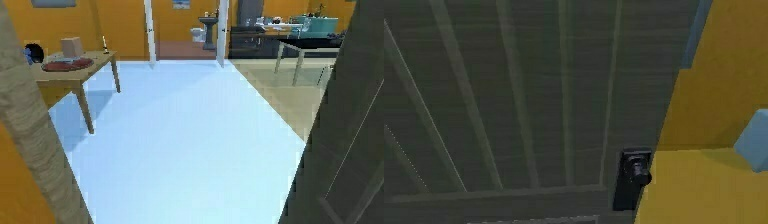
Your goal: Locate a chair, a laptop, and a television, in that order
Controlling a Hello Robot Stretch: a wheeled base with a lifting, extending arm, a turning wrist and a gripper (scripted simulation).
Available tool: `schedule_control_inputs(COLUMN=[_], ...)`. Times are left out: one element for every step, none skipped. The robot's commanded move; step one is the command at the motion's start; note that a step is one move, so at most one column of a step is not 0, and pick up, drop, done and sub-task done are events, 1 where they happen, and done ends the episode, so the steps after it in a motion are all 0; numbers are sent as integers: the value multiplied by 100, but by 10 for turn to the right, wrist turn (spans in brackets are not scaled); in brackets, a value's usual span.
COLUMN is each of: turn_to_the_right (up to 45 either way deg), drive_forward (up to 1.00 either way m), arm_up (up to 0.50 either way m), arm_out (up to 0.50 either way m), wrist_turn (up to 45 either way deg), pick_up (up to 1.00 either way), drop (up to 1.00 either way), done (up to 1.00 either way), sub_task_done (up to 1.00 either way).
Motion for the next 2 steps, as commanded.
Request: schedule_control_inputs(turn_to_the_right=[0, 450], drive_forward=[80, 0], arm_up=[0, 0], arm_out=[0, 0], wrist_turn=[0, 0], pick_up=[0, 0], drop=[0, 0], done=[0, 0], sub_task_done=[0, 0])
